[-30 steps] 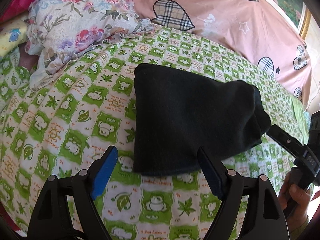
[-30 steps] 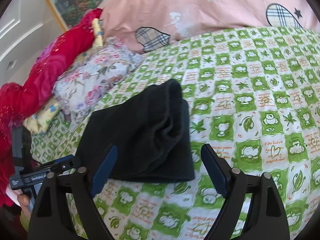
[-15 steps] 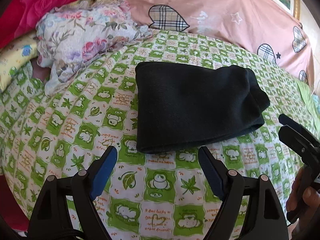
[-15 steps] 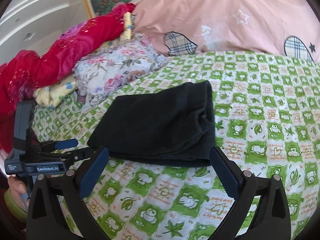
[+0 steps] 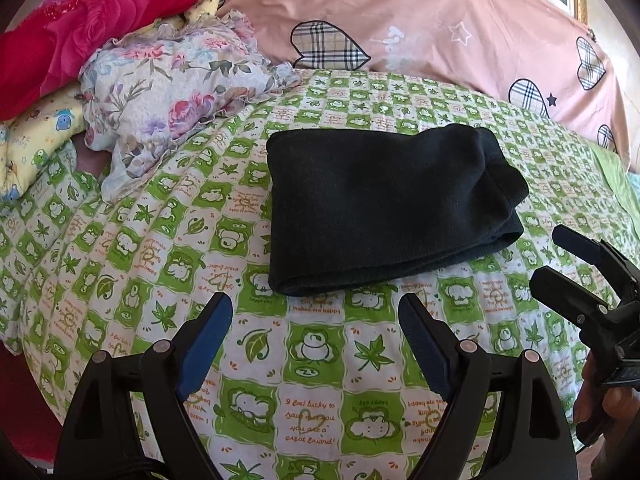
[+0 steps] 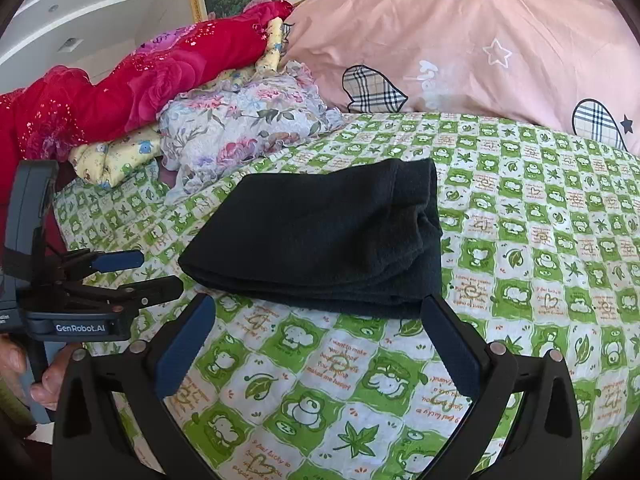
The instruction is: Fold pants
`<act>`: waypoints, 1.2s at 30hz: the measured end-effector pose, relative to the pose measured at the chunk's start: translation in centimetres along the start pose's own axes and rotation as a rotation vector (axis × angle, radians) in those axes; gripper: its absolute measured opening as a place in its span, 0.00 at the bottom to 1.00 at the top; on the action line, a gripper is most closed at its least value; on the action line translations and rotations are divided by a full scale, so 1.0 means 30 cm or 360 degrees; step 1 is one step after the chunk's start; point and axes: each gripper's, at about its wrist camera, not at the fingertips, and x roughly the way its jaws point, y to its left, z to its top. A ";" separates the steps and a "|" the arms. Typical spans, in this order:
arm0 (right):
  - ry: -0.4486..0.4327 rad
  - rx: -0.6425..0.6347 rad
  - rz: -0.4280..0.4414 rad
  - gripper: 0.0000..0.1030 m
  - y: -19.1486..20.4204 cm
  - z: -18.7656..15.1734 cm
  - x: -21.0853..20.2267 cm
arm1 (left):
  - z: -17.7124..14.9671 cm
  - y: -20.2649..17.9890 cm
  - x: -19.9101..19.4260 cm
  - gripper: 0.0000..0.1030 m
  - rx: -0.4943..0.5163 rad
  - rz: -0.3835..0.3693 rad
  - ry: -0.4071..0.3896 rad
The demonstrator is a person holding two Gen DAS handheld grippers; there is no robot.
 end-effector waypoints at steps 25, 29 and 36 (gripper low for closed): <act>-0.0037 0.0016 -0.0109 0.99 -0.023 -0.064 0.076 | -0.032 0.014 0.105 0.86 0.0001 0.0045 -0.0021; -0.0038 -0.0004 -0.0147 1.00 -0.013 -0.068 0.078 | -0.033 0.016 0.109 0.86 0.0004 0.0036 -0.0029; -0.0031 -0.0017 -0.0084 1.00 -0.008 -0.032 0.102 | -0.032 0.013 0.105 0.86 0.0017 0.0072 -0.0062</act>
